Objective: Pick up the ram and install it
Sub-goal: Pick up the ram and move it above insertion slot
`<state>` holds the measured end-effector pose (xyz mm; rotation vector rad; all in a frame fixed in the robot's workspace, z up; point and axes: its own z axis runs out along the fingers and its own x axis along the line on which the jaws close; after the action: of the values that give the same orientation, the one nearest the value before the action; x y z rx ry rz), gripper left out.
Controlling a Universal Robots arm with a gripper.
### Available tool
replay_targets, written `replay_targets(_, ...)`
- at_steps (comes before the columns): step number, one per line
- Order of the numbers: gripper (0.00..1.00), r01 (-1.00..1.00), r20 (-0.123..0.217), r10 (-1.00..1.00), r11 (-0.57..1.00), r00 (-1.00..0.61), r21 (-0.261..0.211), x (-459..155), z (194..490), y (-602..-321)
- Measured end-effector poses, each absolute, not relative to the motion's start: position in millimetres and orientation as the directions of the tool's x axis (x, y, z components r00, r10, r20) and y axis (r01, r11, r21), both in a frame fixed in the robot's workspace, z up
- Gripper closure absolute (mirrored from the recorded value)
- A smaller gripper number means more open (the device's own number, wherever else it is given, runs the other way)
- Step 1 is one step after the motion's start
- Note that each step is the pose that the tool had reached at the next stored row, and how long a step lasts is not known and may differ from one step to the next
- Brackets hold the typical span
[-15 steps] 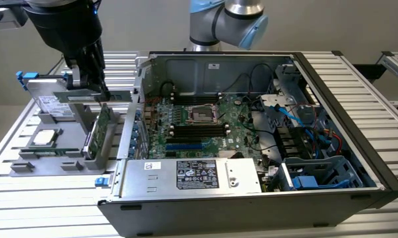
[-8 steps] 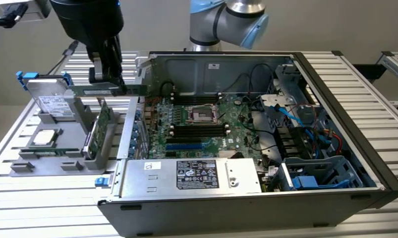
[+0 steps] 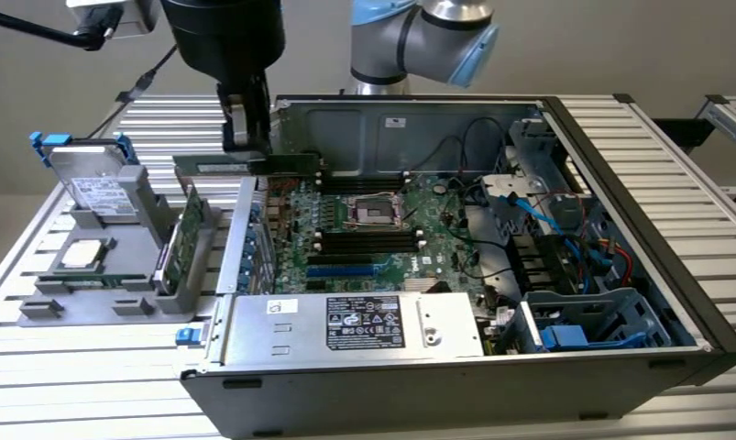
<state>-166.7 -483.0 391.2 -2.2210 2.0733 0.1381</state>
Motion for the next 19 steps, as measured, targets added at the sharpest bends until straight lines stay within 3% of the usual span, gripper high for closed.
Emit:
replay_targets(10, 0.86, -0.997, -0.119, -0.991, -0.068, 0.064, 0.025, -131.2, 390.7, -483.0)
replay_targets(19, 0.86, -0.997, -0.104, -0.992, -0.067, 0.064, 0.028, -90.7, 390.0, -480.6)
